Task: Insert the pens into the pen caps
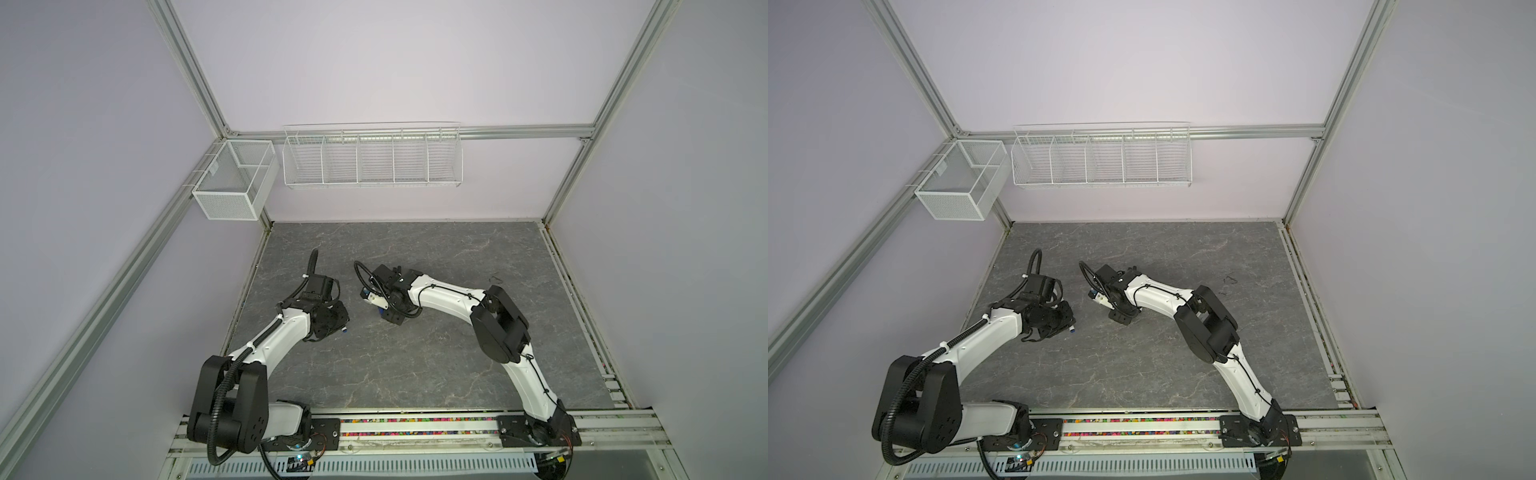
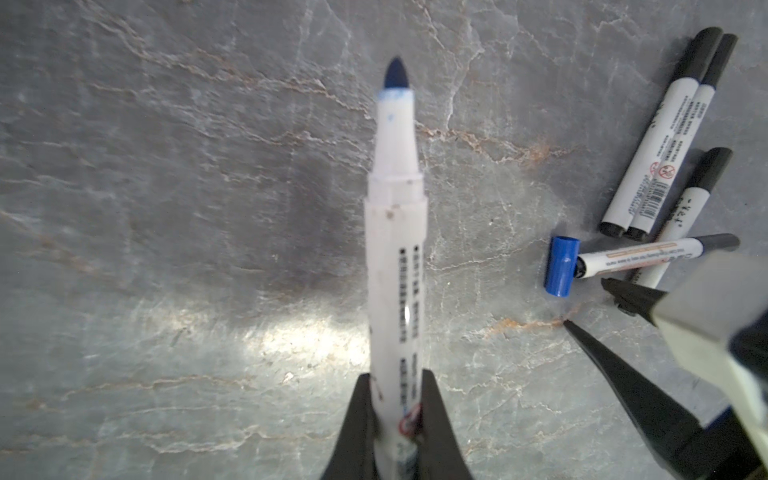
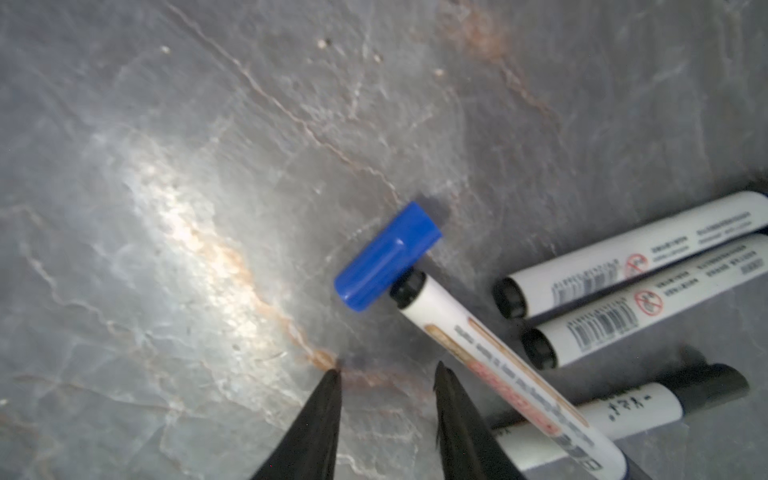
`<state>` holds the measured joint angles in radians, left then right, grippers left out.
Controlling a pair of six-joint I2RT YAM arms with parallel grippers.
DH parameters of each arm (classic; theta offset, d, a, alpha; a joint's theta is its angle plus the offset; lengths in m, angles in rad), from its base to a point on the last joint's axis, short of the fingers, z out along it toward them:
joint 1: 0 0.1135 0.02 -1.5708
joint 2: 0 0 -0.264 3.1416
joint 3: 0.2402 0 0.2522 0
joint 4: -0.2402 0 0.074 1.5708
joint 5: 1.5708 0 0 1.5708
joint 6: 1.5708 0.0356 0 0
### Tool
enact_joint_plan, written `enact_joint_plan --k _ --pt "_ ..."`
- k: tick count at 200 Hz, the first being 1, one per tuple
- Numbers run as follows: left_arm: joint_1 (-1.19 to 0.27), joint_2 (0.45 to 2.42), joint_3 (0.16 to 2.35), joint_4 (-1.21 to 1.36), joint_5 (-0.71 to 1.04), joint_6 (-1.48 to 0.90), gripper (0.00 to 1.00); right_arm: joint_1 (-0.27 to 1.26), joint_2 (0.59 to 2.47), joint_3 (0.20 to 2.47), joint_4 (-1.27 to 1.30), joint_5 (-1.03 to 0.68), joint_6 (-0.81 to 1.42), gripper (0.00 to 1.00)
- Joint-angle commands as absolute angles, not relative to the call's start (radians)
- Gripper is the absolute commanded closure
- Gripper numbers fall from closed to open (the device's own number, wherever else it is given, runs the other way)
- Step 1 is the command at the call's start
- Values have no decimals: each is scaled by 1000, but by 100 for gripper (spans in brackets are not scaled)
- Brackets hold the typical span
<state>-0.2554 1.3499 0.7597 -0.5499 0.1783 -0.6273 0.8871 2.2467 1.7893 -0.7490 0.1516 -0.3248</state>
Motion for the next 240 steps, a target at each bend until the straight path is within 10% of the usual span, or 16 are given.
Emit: enact_joint_plan --k 1,240 --pt "-249 1361 749 -525 184 -637 100 874 2176 1781 -707 86 -295 58" --pt "-214 1330 708 -545 171 -627 100 886 2453 2164 -877 -207 -193 55"
